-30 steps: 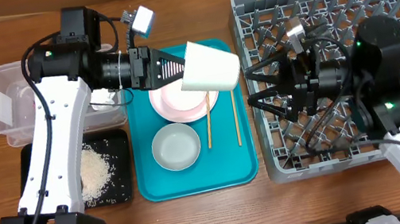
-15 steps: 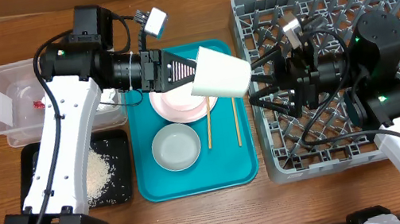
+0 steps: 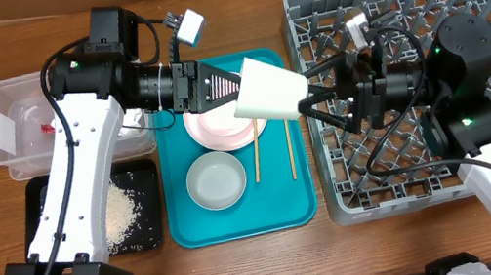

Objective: Sort waste into correct bins and load items into the dishwasher
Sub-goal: 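Reach the right gripper toward the cup held by the left gripper, then grasp the cup with the right gripper and release it from the left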

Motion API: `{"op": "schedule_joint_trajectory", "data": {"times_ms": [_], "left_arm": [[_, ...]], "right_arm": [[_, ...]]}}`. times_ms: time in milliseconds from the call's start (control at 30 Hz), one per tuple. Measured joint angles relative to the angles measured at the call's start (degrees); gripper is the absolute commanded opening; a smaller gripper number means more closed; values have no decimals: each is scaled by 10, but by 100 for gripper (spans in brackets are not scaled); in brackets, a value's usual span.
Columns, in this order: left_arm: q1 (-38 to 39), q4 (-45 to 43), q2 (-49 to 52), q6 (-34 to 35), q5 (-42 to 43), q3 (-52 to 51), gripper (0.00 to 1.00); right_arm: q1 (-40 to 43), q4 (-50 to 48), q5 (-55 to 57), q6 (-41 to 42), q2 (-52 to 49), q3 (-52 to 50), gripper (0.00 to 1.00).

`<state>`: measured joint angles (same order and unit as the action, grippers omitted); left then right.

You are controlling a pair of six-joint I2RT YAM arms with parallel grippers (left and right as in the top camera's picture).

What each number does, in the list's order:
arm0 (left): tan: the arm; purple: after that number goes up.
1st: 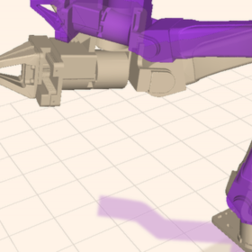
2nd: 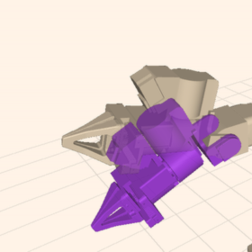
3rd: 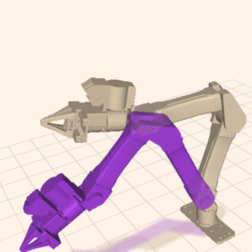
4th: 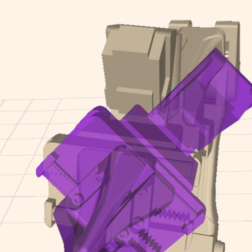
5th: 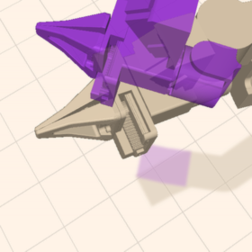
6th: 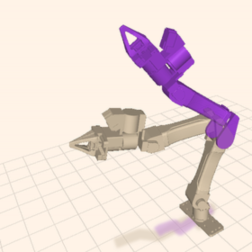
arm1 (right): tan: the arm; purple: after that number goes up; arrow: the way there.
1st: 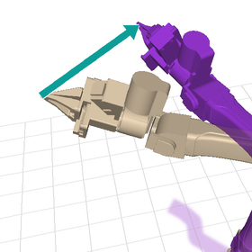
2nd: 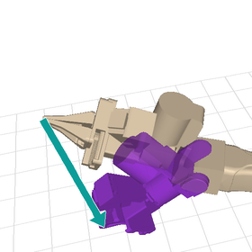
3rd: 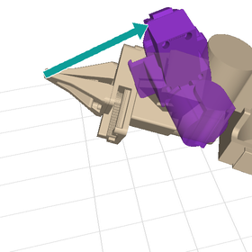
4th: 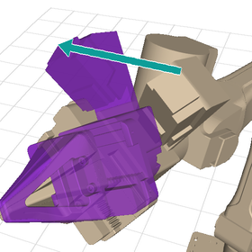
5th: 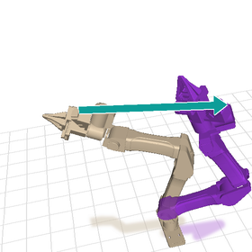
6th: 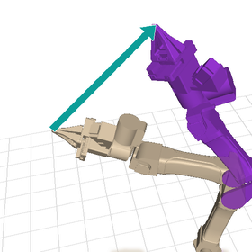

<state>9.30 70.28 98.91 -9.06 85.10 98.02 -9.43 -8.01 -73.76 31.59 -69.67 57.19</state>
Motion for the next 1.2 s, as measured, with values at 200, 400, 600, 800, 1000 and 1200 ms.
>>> {"op": "schedule_joint_trajectory", "data": {"times_ms": [200,400,600,800,1000,1200], "left_arm": [[0,0,0,0,6,0,4],[0,0,0,-2,11,0,4],[0,0,0,-2,13,0,4],[0,0,0,-2,12,0,4],[0,0,0,-2,12,0,4],[0,0,0,-2,11,0,4]], "right_arm": [[-27,-44,14,0,0,0,79],[-38,-44,29,1,0,0,79],[-45,-44,37,1,-2,0,79],[-49,-45,35,1,-10,0,78],[-50,-63,35,1,-21,0,73],[-49,-70,36,4,-21,0,65]]}}
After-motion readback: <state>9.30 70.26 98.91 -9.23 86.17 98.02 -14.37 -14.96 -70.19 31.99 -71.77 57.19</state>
